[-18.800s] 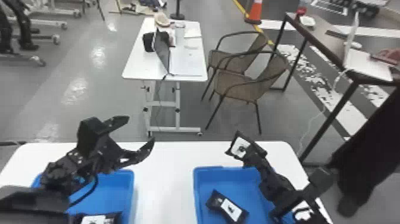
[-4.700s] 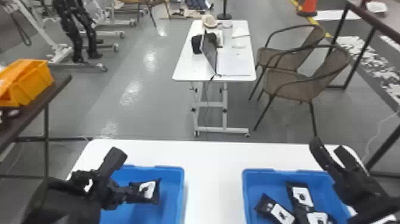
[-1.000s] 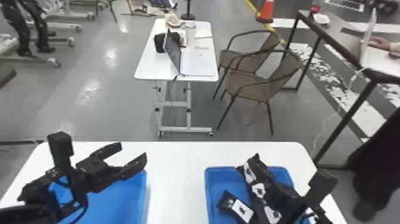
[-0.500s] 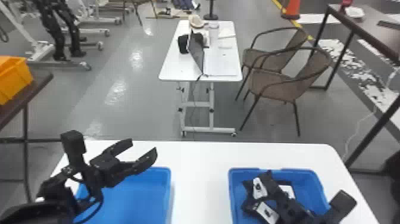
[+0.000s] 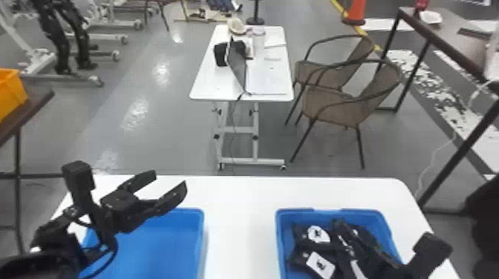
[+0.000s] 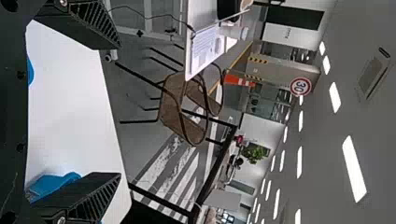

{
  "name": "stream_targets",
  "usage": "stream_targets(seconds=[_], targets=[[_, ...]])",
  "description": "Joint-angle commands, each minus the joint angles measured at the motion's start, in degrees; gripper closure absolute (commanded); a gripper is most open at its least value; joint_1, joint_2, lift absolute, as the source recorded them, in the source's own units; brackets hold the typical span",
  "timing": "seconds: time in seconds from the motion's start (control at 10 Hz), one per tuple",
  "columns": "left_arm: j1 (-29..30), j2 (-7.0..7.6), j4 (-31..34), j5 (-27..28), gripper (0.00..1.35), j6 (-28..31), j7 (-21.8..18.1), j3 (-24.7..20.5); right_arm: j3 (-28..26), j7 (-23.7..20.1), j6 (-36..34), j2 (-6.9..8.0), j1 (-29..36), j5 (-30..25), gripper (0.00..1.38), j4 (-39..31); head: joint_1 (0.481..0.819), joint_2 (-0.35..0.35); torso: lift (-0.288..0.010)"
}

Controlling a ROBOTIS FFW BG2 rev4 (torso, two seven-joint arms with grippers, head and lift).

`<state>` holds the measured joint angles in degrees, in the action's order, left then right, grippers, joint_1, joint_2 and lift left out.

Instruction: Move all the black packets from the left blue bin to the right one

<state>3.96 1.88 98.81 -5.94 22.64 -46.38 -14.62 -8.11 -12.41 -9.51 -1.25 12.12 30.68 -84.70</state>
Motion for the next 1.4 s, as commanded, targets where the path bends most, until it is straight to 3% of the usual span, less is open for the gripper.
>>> stream_targets(seconds=[0.0, 0.2, 0.3, 0.5, 0.7, 0.9, 1.1, 1.3], targets=[[0.09, -0.13, 0.59, -0.12, 0.04, -0.84, 0.15, -0.41, -0.07, 0.89, 7.49, 0.2, 2.47, -5.8, 0.21, -5.12, 0.695, -0.042, 0.0], [1.05, -0.21, 1.21, -0.03, 0.04, -3.66, 0.68, -0.93, 0.55, 0.89, 13.56, 0.64, 6.69, -15.38, 0.21, -13.56, 0.695, -0.062, 0.0], [2.99, -0.57, 1.3, 0.32, 0.01, -8.84, 1.73, -1.11, 1.87, 0.81, 19.18, 1.3, 8.62, -17.32, 0.21, -14.35, 0.695, -0.063, 0.0], [8.52, -2.03, 1.56, 1.02, 0.11, -16.84, 3.4, -0.41, 2.92, 0.63, 24.9, 1.3, 11.52, -20.48, 0.22, -14.44, 0.695, -0.035, 0.0], [16.17, -2.03, 2.79, 3.57, 0.13, -26.33, 9.12, 0.3, 1.69, 0.37, 26.74, 1.3, 15.65, -24.08, 0.23, -15.93, 0.695, -0.023, 0.0], [23.55, -2.03, 3.05, 4.45, 0.14, -34.24, 12.89, -2.08, 1.34, 0.72, 28.5, 1.3, 21.1, -26.72, 0.24, -17.16, 0.695, -0.014, 0.0], [29.35, -2.03, 4.72, 3.92, 0.14, -36.09, 18.61, -1.72, 1.69, 3.18, 31.22, 1.3, 25.67, -29.97, 0.24, -18.04, 0.695, 0.026, 0.0], [30.15, -2.03, 4.99, 3.83, 0.14, -37.14, 18.7, -1.99, 1.69, 5.73, 33.16, 1.3, 27.96, -31.47, 0.24, -18.22, 0.695, 0.044, 0.0]])
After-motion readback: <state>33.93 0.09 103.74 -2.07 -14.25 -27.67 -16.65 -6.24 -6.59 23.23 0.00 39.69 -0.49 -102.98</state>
